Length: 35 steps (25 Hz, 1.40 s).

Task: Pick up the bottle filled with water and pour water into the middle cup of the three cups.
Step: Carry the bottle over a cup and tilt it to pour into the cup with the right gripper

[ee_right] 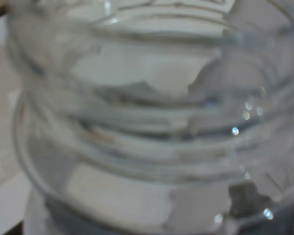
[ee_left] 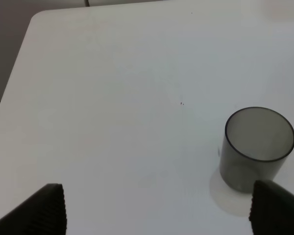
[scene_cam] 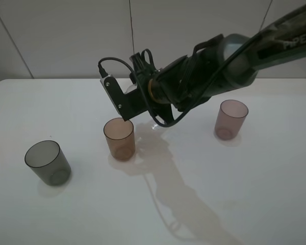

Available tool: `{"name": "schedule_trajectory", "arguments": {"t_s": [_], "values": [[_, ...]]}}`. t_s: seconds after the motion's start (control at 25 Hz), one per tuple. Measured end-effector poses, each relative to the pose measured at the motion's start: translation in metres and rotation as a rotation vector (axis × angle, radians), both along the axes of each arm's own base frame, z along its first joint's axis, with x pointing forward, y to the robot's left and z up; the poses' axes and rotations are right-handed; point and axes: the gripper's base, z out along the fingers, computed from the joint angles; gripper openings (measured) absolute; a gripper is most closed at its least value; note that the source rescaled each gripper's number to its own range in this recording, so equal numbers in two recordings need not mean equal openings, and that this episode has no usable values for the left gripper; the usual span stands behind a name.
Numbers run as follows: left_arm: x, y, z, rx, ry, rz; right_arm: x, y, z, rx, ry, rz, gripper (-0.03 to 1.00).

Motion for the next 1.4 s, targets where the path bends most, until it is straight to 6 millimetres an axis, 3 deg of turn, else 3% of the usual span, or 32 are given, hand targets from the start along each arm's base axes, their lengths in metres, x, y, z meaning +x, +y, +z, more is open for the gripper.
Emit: {"name": "schedule_trajectory", "arguments": {"t_s": [1.4], "values": [[0.0000,0.0000,0.0000,0.000,0.000,0.000,-0.0057,0.0056,0.0018,-0.135,-0.072,0.077,0.04]]}}
